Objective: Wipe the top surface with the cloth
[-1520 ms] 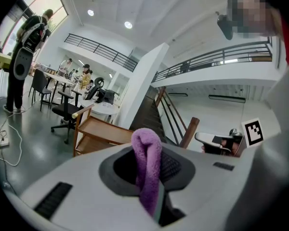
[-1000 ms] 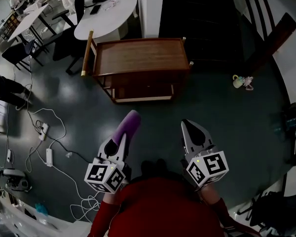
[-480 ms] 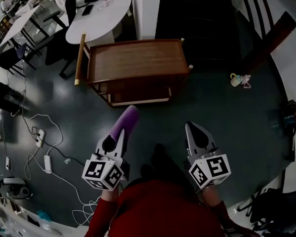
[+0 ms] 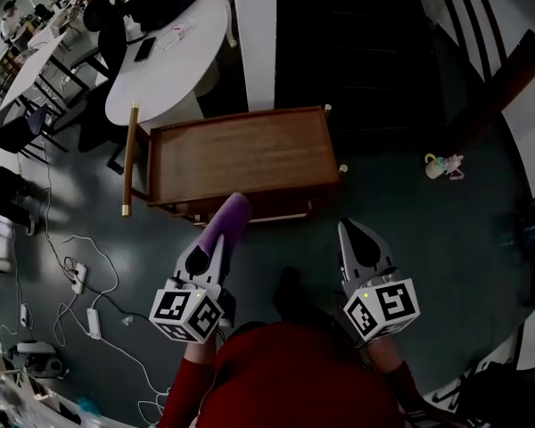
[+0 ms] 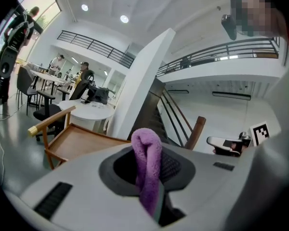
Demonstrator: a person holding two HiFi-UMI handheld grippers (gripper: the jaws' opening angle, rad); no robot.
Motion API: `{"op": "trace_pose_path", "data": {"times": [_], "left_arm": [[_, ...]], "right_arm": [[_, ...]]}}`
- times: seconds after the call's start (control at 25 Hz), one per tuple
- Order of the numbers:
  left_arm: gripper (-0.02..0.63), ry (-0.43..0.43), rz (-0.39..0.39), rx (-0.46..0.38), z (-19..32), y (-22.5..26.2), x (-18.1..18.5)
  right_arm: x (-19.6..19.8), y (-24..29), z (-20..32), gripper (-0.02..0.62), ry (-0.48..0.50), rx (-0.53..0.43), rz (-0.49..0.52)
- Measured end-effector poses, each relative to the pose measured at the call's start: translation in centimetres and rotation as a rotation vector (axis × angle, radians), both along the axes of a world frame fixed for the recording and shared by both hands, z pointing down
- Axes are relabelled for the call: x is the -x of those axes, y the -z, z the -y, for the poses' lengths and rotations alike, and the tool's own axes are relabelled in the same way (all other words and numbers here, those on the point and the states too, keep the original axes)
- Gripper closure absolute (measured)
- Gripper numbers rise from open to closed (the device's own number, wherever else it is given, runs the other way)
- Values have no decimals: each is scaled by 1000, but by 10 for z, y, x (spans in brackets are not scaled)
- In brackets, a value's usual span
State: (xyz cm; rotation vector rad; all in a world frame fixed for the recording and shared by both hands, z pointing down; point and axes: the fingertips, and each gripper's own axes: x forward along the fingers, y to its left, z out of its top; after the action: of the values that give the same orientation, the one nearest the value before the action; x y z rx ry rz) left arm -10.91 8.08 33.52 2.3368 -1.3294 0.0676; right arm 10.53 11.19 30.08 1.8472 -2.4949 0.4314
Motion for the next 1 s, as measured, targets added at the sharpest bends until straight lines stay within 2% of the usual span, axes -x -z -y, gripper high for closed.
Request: {"op": "trace_pose_path", "data": {"times": [0.36, 0.56, 0.76, 1.0], "left_arm": [[538, -22, 17, 6, 76, 11, -49], [537, -20, 26, 21, 99, 8, -47], [538, -31, 21, 31, 116, 0, -43], [538, -55, 24, 1, 134, 1, -44]], "right_arm": [[-25, 10, 78, 583, 39, -22, -8], [-13, 2, 100, 583, 65, -2, -24], [-7, 1, 121, 583, 53, -35, -30], [-5, 1, 146, 583, 26, -46, -34]]}}
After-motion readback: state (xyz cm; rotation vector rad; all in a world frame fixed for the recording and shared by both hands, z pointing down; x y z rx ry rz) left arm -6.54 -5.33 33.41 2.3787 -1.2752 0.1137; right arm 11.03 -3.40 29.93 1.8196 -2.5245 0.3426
